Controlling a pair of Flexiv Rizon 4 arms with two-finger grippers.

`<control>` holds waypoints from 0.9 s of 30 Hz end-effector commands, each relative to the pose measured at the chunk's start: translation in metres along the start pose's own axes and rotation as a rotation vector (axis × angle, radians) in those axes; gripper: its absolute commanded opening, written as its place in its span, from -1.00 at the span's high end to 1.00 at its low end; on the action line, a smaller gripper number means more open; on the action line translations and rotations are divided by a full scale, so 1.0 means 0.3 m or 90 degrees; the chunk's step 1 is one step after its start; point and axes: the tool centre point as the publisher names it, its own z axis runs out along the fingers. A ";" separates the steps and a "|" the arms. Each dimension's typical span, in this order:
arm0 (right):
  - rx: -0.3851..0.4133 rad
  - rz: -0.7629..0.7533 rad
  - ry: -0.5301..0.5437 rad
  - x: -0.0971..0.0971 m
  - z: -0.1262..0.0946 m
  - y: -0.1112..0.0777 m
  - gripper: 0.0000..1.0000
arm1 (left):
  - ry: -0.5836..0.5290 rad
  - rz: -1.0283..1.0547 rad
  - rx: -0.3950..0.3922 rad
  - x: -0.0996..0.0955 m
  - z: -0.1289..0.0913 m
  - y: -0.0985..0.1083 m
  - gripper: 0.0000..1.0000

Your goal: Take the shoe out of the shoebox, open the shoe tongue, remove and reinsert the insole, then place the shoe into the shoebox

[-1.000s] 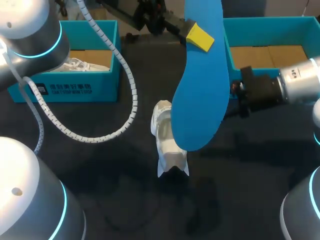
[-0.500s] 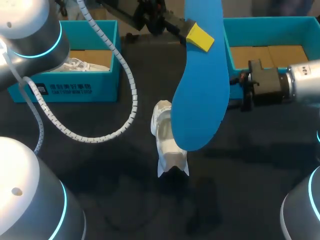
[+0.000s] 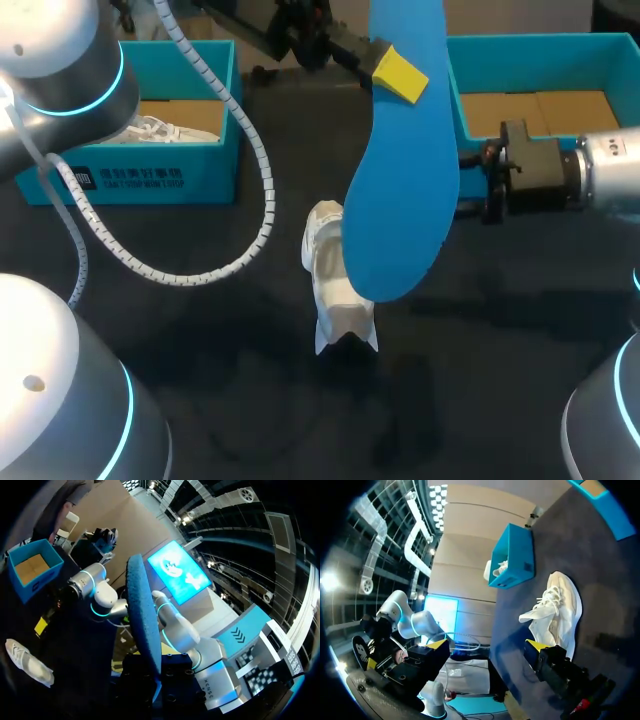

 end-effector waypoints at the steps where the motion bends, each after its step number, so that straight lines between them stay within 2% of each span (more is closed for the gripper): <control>1: 0.000 0.001 -0.002 0.002 0.006 0.001 -1.00 | -0.028 0.021 -0.012 -0.012 -0.004 0.012 1.00; 5: 0.000 0.001 -0.002 0.002 0.006 0.001 -1.00 | -0.085 0.074 -0.040 -0.038 -0.034 0.049 1.00; 13: 0.000 0.001 -0.002 0.002 0.006 0.001 -1.00 | -0.184 0.256 -0.004 -0.088 -0.107 0.092 1.00; 15: 0.000 0.001 -0.002 0.002 0.006 0.001 -1.00 | -0.211 0.324 -0.012 -0.108 -0.121 0.109 1.00; 17: 0.000 0.001 -0.002 0.002 0.006 0.001 -1.00 | -0.249 0.409 -0.032 -0.136 -0.135 0.125 1.00; 18: 0.000 0.001 -0.002 0.002 0.006 0.001 -1.00 | -0.259 0.444 -0.018 -0.142 -0.146 0.128 1.00; 21: 0.000 0.001 -0.002 0.002 0.006 0.001 -1.00 | -0.308 0.585 -0.026 -0.194 -0.177 0.143 1.00; 22: 0.000 0.001 -0.002 0.002 0.006 0.001 -1.00 | -0.317 0.594 0.007 -0.205 -0.189 0.141 1.00; 23: 0.000 0.001 -0.002 0.002 0.006 0.001 -1.00 | -0.345 0.656 0.006 -0.231 -0.204 0.140 1.00; 24: 0.000 0.001 -0.002 0.002 0.006 0.001 -1.00 | -0.354 0.669 -0.004 -0.249 -0.215 0.143 1.00; 25: 0.000 0.001 -0.002 0.002 0.006 0.001 -1.00 | -0.369 0.699 0.019 -0.274 -0.238 0.141 1.00; 27: 0.000 0.001 -0.002 0.002 0.006 0.001 -1.00 | -0.396 0.697 0.020 -0.299 -0.266 0.144 1.00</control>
